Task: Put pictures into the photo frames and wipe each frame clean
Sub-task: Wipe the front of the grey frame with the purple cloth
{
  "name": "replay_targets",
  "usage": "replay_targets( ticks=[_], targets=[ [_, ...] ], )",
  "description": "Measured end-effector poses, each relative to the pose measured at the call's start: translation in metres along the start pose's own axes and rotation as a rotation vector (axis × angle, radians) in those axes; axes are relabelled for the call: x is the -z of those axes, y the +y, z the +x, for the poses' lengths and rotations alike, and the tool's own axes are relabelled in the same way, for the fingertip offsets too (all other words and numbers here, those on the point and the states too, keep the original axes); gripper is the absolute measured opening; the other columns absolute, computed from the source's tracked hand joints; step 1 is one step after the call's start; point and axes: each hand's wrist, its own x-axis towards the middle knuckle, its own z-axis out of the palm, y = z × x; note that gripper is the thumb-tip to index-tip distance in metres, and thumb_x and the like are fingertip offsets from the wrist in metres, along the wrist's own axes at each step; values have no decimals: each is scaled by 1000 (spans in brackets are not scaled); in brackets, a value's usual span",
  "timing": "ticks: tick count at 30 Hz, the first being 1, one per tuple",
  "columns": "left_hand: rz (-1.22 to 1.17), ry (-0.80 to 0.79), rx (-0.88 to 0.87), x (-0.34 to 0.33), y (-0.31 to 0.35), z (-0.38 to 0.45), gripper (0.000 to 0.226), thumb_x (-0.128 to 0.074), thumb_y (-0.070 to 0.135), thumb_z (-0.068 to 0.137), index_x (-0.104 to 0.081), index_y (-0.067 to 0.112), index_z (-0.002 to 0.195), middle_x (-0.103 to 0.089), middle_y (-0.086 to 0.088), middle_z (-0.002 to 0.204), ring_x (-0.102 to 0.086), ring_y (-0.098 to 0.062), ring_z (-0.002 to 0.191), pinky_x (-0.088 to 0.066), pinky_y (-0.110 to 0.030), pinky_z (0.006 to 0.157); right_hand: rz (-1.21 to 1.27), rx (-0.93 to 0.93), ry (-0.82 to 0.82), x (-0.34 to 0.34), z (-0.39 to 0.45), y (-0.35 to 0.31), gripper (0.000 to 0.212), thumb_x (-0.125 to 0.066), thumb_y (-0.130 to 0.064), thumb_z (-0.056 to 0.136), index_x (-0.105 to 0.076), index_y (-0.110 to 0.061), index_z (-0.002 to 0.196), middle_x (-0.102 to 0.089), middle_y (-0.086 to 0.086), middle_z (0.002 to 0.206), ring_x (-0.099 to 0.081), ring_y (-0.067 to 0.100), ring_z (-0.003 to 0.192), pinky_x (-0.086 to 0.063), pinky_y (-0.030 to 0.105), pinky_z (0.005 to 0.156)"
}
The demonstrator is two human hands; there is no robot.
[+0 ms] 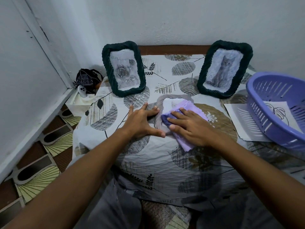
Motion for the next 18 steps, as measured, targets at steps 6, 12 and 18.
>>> replay_targets(
  ticks=[6, 12, 18],
  targets=[
    [93, -137, -68, 15, -4, -1, 130, -50, 90, 35, -29, 32, 149, -23, 9, 157, -5, -13, 147, 8, -60, 113, 23, -63, 1, 12, 13, 18, 101, 4, -87, 70, -35, -34, 146, -22, -8, 158, -10, 18, 148, -9, 38, 120],
    [189, -244, -148, 20, -10, 0, 139, -52, 92, 35, -12, 30, 153, -6, 12, 159, 11, -10, 146, 11, -69, 108, -30, -63, -8, 8, 24, 1, 103, 3, -86, 68, -26, -31, 150, -13, -3, 160, -4, 21, 148, 1, 42, 119],
    [186, -213, -192, 11, -21, -3, 138, -54, 92, 39, -5, 29, 153, 0, 14, 159, 17, -7, 145, 13, -68, 108, -124, 90, -5, 4, -12, 8, 88, -5, -81, 79, -26, -33, 149, -14, -6, 158, -5, 17, 148, -2, 39, 121]
  ],
)
